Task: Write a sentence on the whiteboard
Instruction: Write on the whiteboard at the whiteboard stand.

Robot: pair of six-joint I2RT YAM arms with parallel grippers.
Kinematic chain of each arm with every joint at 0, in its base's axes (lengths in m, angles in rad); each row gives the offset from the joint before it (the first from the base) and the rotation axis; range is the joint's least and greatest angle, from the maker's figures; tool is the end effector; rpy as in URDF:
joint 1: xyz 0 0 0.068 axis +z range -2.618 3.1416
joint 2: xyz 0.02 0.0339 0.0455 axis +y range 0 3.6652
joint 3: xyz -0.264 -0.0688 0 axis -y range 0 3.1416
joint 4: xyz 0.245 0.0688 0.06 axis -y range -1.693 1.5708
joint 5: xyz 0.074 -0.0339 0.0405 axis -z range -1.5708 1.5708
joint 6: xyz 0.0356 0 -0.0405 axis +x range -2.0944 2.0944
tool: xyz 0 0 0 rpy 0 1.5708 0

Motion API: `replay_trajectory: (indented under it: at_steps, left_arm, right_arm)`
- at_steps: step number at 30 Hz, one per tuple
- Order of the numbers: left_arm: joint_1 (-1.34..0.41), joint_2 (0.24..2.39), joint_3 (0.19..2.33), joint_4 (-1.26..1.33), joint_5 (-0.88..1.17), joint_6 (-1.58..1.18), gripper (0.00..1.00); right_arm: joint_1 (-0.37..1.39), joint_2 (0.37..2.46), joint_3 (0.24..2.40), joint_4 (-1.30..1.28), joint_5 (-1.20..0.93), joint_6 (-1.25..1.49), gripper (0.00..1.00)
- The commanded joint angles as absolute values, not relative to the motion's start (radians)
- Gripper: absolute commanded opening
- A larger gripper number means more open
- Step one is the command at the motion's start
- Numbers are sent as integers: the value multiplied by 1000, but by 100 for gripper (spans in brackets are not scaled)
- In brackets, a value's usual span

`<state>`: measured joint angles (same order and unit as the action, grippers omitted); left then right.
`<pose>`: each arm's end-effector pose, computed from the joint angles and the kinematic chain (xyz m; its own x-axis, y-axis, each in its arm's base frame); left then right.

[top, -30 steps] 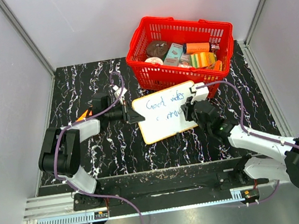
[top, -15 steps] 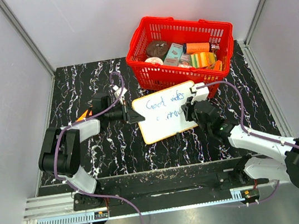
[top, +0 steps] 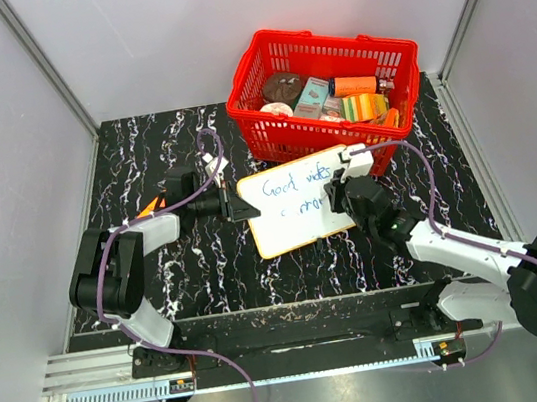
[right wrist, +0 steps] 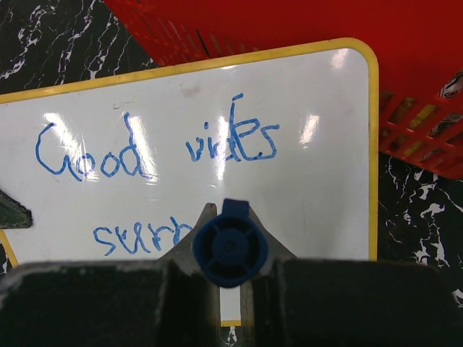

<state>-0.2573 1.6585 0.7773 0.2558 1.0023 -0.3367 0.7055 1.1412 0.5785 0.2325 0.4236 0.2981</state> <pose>0.3026 -0.1107 0.1711 -0.7979 0.0260 -0.6022 0.5659 0.3765 -0.7335 0.1998 0.1510 0.2390 -0.3226 0.0769 -0.9434 -0.2096 0.9661 0.1504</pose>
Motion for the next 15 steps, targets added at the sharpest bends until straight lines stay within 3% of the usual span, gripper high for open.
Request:
replay_trajectory:
  at_steps: [1, 15]
  left_arm:
    - [-279, 1703, 770, 206, 847, -215, 0]
    - [-281, 1701, 770, 206, 845, -215, 0]
  right_arm:
    - [689, 1154, 620, 241, 482, 278, 0]
    - [687, 1146, 601, 249, 427, 282, 0]
